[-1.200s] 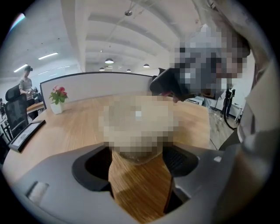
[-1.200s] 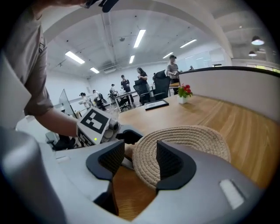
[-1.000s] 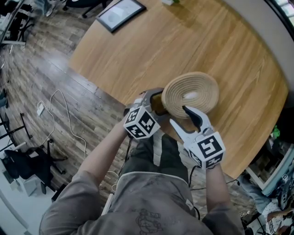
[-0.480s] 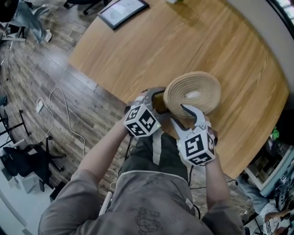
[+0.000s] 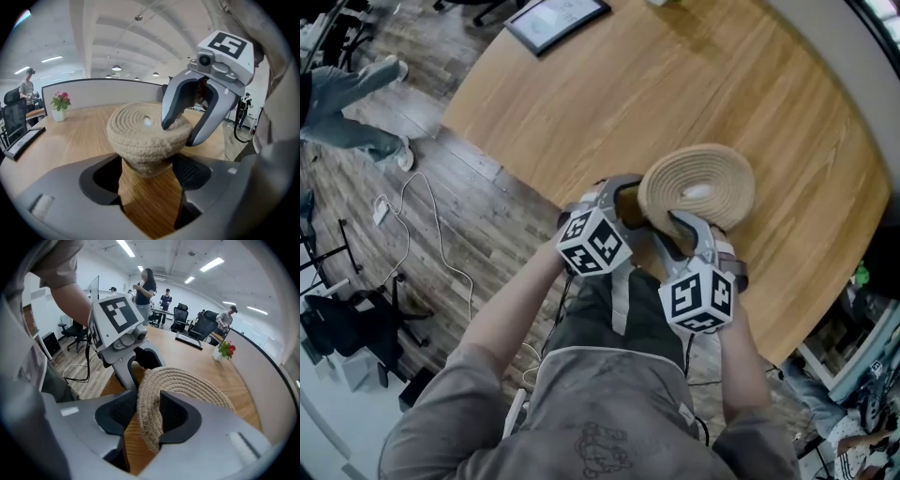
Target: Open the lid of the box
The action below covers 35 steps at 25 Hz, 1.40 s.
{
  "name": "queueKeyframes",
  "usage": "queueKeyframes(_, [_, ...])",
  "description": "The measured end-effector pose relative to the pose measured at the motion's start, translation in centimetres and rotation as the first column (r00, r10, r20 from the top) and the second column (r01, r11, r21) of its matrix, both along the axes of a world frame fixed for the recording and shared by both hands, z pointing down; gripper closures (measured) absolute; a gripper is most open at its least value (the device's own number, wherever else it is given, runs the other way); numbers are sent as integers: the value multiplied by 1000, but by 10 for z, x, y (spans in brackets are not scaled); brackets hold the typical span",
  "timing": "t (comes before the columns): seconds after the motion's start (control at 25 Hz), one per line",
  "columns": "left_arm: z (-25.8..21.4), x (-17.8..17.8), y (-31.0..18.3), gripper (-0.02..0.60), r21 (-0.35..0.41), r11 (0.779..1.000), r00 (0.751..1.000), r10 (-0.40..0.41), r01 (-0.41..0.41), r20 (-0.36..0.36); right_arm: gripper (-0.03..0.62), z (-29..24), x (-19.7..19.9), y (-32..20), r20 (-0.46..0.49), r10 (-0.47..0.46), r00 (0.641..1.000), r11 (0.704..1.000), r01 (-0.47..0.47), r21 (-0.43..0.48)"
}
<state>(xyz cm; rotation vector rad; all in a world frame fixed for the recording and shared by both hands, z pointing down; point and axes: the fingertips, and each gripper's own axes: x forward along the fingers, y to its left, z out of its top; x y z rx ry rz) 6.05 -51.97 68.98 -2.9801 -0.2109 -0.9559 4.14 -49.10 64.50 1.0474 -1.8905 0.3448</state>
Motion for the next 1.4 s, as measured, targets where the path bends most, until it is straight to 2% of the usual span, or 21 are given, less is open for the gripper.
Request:
queueKeyframes(0.04, [0,0,0,245,-1,1000,1000,-1,1,2,455,-4,-1,1,20,-4,1000,1000,4,2])
queueKeyframes(0.24, [2,-1,-1,247,-9,1000,1000,-11,11,16,485,-32,3,-4,129,20,991,996,-30,80])
queueKeyframes(0.32, [3,-1,-1,247,-15,1000,1000,-15,15,21,490,-52,10,-10,223,70,972,984,-104,145])
queueKeyframes(0.36, [3,-1,-1,247,-18,1000,1000,-17,17,23,490,-66,16,-13,287,106,952,970,-163,182])
queueKeyframes(0.44, [4,0,-1,249,-29,999,999,-24,24,26,496,-95,33,-17,407,183,895,926,-296,233])
queueKeyframes(0.56, [5,0,0,259,-53,998,999,-37,39,34,505,-132,68,-15,518,260,815,845,-452,286])
queueKeyframes(0.68, [5,0,-1,262,-62,997,998,-45,48,39,514,-155,108,-6,601,314,735,737,-588,334])
queueKeyframes(0.8, [5,0,-1,264,-67,996,997,-53,56,48,516,-154,145,10,690,400,603,629,-728,272])
queueKeyframes(0.88, [5,0,-1,264,-68,996,997,-61,65,57,516,-147,160,19,722,446,529,586,-782,211])
queueKeyframes(0.96, [4,0,-2,262,-62,995,995,-72,76,69,516,-143,169,25,735,472,487,559,-810,178])
queueKeyframes(1.08, [-1,-1,-3,266,-68,992,991,-105,111,89,516,-148,176,28,739,479,474,545,-820,172])
queueKeyframes(1.2, [-15,-8,-11,283,-104,981,983,-149,161,110,516,-163,177,22,738,456,496,553,-809,202])
queueKeyframes(1.32, [-34,-21,-22,290,-72,976,971,-196,207,137,516,-191,176,17,744,418,522,558,-794,243])
queueKeyframes(1.4, [-57,-26,-32,295,-57,967,964,-241,248,113,516,-214,176,14,749,387,538,555,-784,277])
